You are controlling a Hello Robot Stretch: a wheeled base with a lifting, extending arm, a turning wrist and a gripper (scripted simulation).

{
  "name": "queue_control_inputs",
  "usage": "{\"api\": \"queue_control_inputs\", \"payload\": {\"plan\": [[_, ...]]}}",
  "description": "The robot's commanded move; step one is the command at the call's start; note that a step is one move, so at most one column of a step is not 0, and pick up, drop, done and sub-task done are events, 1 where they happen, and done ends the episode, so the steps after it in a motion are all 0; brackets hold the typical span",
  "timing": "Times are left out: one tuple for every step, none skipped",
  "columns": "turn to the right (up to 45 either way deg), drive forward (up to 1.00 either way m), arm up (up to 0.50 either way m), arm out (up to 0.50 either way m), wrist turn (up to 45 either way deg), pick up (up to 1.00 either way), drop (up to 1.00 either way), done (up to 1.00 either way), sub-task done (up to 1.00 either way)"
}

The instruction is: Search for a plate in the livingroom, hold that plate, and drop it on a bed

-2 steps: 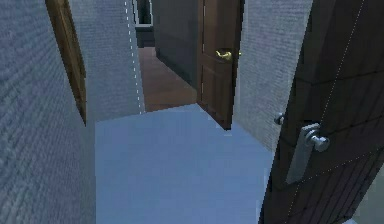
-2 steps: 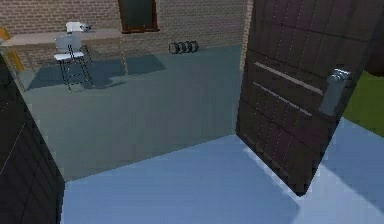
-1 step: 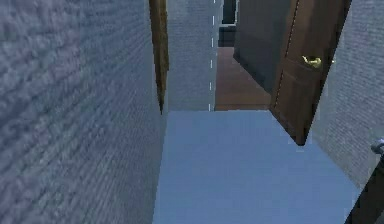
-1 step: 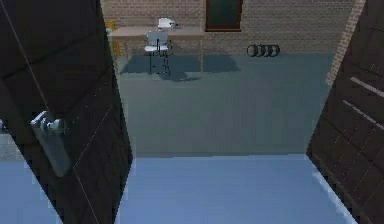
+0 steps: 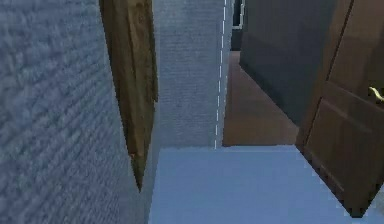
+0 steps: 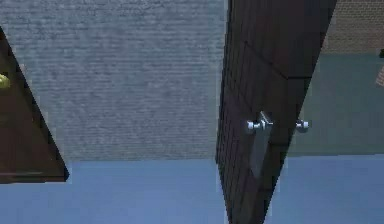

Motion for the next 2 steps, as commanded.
{"api": "queue_control_inputs", "payload": {"plan": [[18.0, 0.00, 0.00, 0.00, 0.0, 0.00, 0.00, 0.00, 0.00], [0.0, 1.00, 0.00, 0.00, 0.0, 0.00, 0.00, 0.00, 0.00]]}}
